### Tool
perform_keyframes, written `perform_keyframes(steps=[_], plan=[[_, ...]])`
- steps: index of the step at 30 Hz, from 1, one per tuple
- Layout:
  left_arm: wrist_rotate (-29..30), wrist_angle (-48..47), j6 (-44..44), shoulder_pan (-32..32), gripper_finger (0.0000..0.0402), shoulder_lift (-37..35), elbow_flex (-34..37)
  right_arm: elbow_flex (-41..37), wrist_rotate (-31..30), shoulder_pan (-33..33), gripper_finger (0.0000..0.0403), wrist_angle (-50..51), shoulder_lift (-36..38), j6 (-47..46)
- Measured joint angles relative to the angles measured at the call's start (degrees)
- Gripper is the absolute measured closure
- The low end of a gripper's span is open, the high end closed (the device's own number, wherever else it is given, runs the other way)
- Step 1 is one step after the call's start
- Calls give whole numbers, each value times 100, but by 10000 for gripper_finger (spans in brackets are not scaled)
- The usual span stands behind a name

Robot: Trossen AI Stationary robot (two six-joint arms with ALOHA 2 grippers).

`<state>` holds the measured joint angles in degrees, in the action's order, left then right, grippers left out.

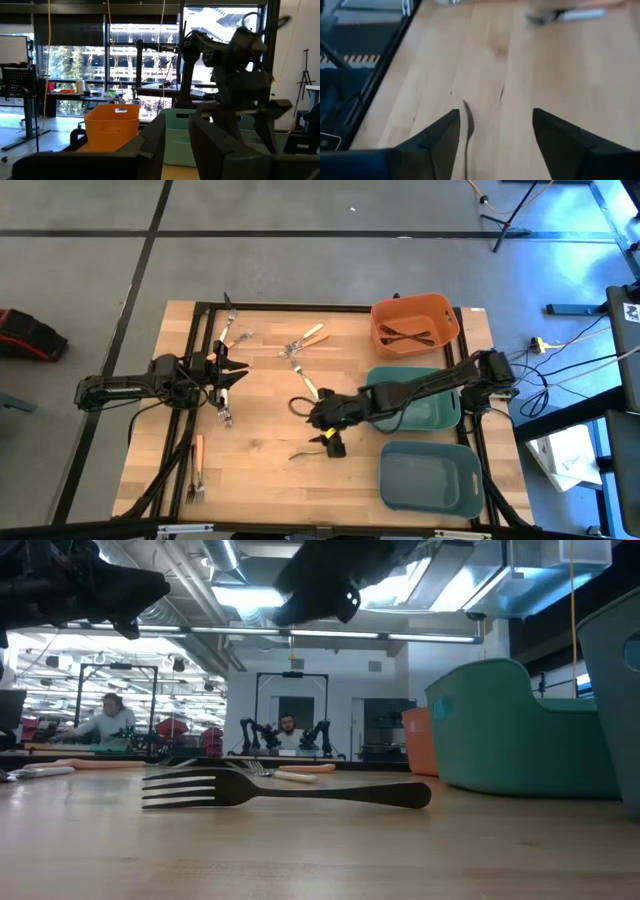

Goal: Sort silverware by color (type)
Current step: Put the black fork into the orange bin

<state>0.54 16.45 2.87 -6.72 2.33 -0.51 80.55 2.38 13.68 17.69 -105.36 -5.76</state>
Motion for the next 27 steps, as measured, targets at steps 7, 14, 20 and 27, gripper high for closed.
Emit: perform_keyframes(steps=[7,14,20,27], plan=[[5,-20,0,0,321,-2,0,424,20,234,170,334,-736,-22],[7,-38,0,-1,321,-2,0,420,-30,407,198,327,-1175,-21],[4,-49,7,-1,321,-2,0,420,-35,439,230,296,-1503,-2],[2,-55,4,0,321,-2,0,420,-33,434,272,244,-1580,-2]])
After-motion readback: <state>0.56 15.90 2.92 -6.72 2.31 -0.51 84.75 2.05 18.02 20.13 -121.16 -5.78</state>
